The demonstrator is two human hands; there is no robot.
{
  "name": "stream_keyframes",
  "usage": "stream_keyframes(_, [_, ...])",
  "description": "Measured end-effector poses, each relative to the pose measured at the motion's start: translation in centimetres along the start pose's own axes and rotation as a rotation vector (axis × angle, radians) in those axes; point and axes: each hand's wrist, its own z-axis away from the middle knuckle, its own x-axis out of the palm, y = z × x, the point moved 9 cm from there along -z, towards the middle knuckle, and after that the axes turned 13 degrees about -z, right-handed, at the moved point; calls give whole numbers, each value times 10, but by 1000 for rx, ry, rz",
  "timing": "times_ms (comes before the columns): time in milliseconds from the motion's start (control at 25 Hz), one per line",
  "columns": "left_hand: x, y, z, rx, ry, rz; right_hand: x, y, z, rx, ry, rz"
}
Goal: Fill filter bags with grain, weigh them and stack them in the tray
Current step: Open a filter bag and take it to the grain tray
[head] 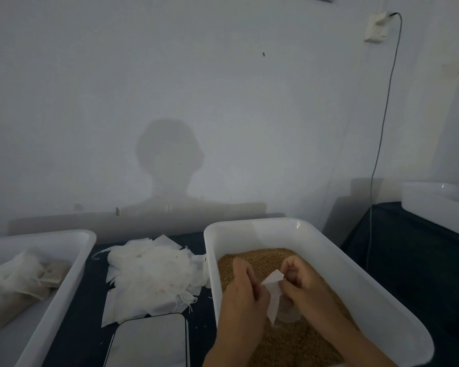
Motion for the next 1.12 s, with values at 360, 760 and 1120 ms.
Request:
stream_keyframes(360, [13,17,3,197,-78,-323,4,22,-1,200,-64,-3])
stream_keyframes(760, [13,-6,2,-42,-124,-445,-25,51,-5,314,-239,1094])
stream_keyframes(1120, [19,-9,4,-97,-229,-510,-42,19,-32,309,-207,1215])
